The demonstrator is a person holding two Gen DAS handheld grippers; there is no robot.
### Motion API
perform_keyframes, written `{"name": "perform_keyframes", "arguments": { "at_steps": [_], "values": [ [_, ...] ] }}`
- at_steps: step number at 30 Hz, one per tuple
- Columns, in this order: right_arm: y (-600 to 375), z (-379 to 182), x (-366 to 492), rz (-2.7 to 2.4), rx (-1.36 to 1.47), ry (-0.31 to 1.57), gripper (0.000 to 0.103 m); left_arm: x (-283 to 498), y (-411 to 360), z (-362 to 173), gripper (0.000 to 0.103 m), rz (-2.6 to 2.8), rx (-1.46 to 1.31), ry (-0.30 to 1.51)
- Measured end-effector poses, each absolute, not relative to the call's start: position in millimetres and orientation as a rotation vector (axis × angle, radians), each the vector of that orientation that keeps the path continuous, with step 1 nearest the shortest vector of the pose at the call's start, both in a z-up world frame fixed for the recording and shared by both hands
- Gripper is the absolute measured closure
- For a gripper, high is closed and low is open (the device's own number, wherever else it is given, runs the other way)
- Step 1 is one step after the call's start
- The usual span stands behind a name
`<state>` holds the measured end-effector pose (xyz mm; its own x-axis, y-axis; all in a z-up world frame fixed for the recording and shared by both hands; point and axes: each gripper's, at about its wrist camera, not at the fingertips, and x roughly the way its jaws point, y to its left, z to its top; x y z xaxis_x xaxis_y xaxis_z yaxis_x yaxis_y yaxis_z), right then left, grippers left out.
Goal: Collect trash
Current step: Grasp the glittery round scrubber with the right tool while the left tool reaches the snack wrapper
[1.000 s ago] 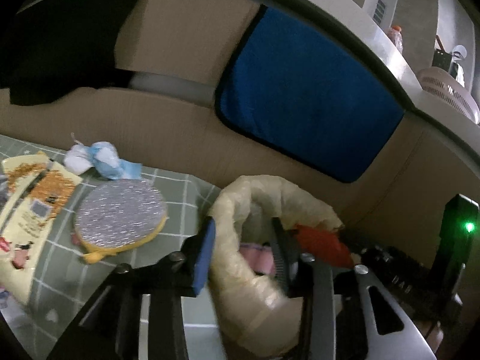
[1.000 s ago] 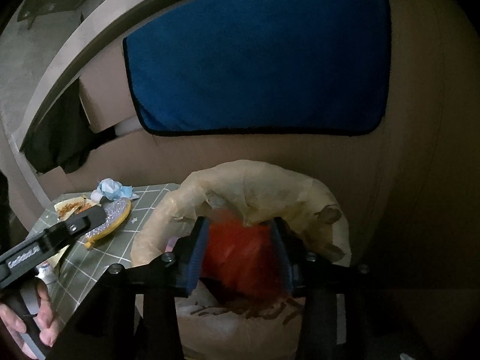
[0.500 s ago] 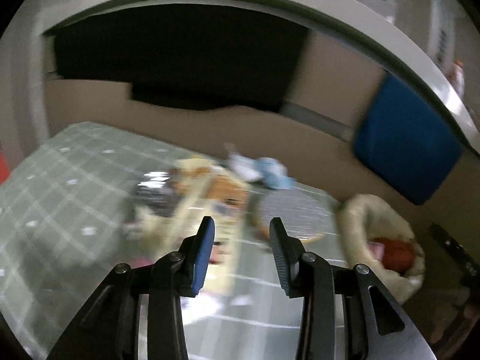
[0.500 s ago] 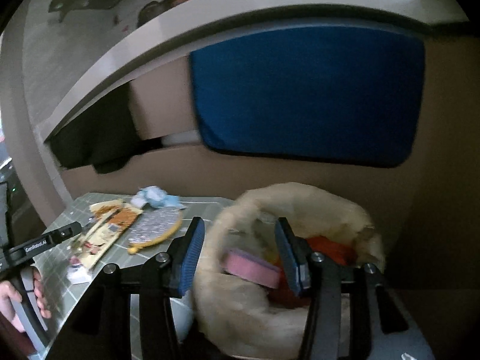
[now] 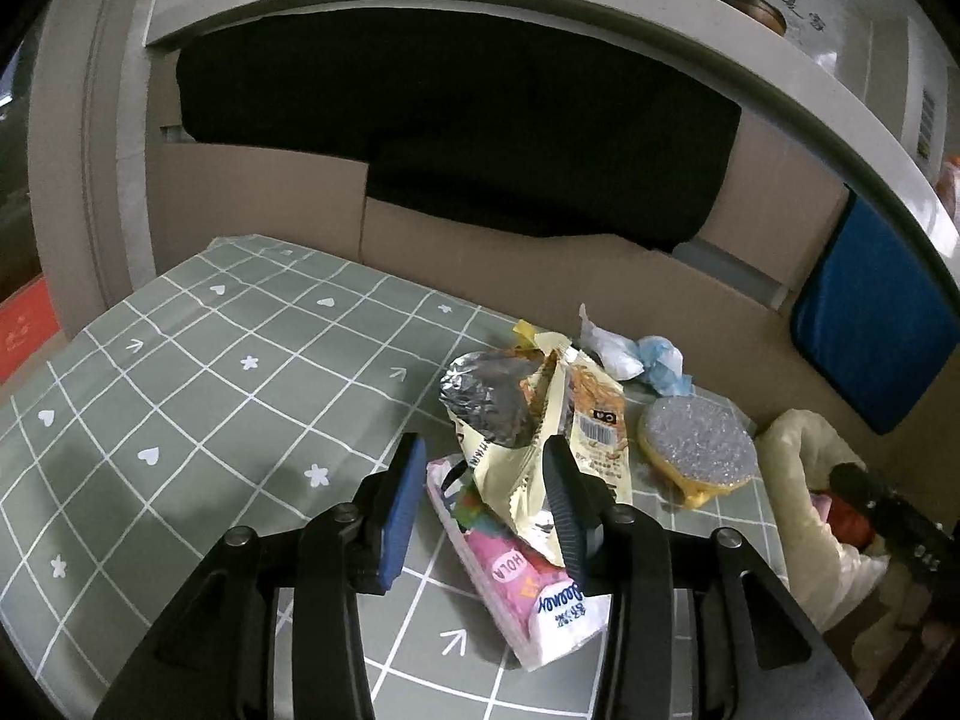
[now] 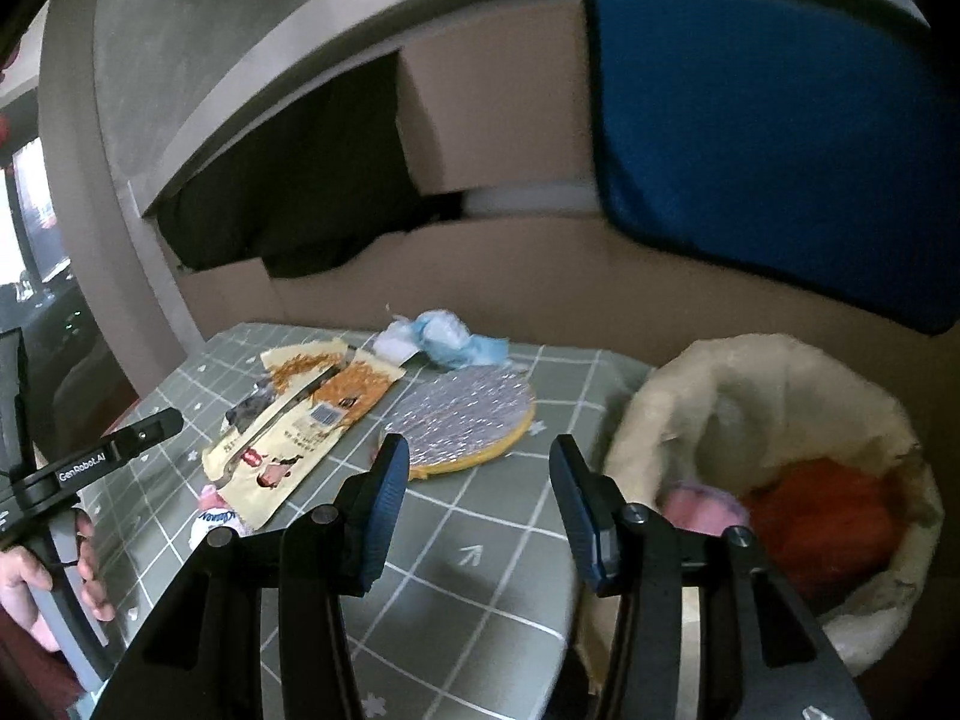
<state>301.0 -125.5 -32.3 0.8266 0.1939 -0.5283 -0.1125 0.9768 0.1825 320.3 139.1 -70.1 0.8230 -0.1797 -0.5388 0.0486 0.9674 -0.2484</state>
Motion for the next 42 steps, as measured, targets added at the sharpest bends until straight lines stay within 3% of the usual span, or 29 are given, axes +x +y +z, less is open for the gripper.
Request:
{"name": "perform_keyframes", "arguments": {
  "at_steps": [17,20,22,27,42],
  "values": [
    [-135.1,-72.3,391.7,0.170,0.375,0.765,0.057,327.0,165.5,-66.6,0.060,-0.174,-0.252,0.602],
    [-131.0,-79.2,407.2,0.171,0.372,0.787,0.061,328.5,168.5,-68.9,0.060,-0.187,-0.260,0.611],
    [-126.3,-79.8,411.0,0.226,0.377,0.794,0.076,329.8,169.2,-72.7,0.060,-0.193,-0.272,0.627],
    [-119.6,-64.2,386.6,0.327,0.335,0.740,0.086,332.3,163.0,-81.7,0.060,-0.208,-0.271,0.665],
    [-130.2,-18.4,264.1,0.224,0.009,0.608,0.088,327.0,122.2,-89.2,0.060,-0.295,-0.294,0.714]
  ]
}}
